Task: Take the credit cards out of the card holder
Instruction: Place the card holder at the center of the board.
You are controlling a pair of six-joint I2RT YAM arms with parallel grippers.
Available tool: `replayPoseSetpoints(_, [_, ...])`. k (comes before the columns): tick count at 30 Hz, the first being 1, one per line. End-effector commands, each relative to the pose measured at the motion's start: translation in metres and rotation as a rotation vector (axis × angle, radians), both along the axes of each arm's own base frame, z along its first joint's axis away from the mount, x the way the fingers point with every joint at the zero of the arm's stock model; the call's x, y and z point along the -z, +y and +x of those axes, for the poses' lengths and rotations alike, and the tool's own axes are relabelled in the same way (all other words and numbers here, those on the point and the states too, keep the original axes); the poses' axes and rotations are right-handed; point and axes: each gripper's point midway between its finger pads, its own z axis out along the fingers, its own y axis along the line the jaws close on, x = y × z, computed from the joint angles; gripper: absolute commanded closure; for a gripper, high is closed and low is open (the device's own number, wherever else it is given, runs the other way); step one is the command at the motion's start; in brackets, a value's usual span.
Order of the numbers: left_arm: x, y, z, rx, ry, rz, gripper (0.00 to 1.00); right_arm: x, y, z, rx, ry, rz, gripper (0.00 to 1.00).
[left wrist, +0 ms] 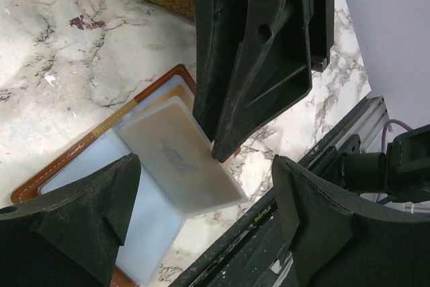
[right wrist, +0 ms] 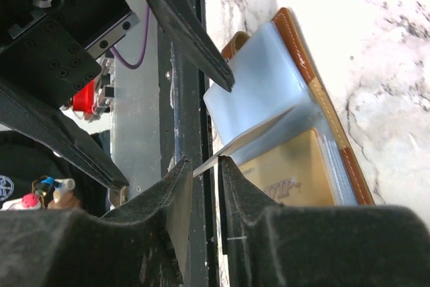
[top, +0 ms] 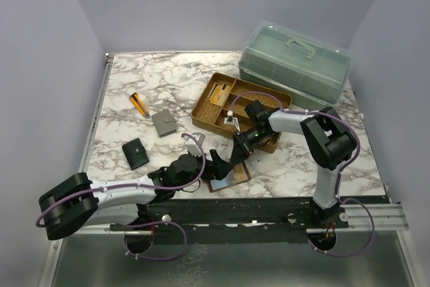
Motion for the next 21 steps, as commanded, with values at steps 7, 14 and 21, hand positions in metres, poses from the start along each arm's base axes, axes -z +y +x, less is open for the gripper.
replayPoseSetpoints(7, [0.013,0.001,0.002,-0.053,0.058,-0.038,0.15,-0.004,0.017,-0.019,-0.075,0.043,0.06,0.6])
replayPoseSetpoints(14, [0.022,0.015,0.002,-0.139,0.124,-0.084,0.22,-0.008,0.02,-0.027,-0.104,0.077,0.091,0.51])
replayPoseSetpoints(21, [0.018,0.024,-0.001,-0.169,0.138,-0.136,0.21,-0.011,0.021,-0.029,-0.114,0.054,0.099,0.5])
